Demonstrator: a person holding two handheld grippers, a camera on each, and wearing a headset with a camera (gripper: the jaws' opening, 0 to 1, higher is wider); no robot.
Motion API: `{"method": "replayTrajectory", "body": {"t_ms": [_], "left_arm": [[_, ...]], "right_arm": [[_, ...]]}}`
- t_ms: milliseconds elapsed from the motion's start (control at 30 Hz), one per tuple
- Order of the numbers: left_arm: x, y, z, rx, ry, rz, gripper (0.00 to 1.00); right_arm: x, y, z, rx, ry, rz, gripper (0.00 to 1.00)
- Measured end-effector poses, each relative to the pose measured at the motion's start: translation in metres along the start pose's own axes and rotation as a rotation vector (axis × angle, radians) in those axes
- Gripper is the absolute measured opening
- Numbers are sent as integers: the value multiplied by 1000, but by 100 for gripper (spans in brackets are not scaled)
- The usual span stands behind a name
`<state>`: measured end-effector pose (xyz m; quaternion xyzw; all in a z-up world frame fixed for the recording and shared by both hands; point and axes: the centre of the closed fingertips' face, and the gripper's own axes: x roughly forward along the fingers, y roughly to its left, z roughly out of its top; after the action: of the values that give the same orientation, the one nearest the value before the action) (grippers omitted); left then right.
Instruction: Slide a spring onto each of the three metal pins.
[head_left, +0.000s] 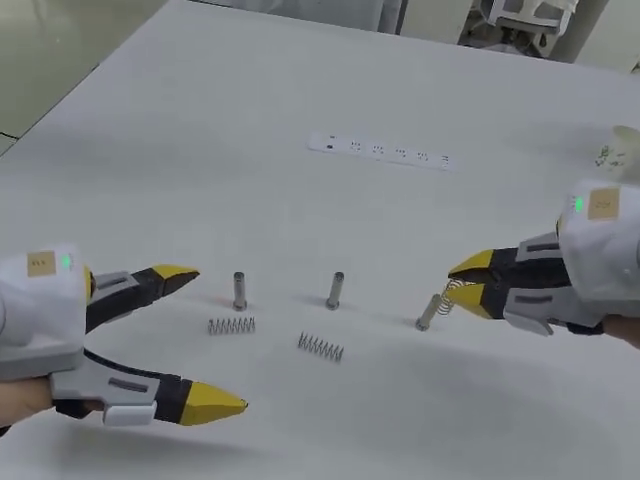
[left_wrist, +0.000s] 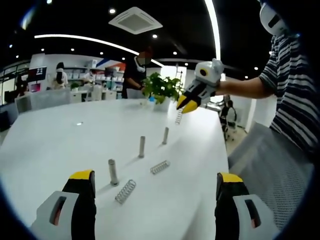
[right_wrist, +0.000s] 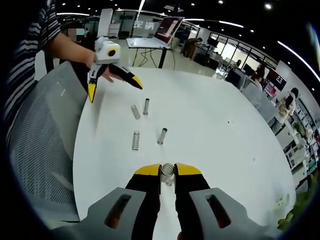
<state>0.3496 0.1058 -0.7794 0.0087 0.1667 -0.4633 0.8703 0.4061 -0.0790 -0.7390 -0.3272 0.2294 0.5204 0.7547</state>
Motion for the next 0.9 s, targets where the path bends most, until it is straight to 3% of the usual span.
{"method": "replayTrajectory", "body": {"t_ms": [900], "left_arm": [[-5,5,-2,-6,3,16,98]], "right_arm": [[6,-15,-7,10,10,-32,7]]}}
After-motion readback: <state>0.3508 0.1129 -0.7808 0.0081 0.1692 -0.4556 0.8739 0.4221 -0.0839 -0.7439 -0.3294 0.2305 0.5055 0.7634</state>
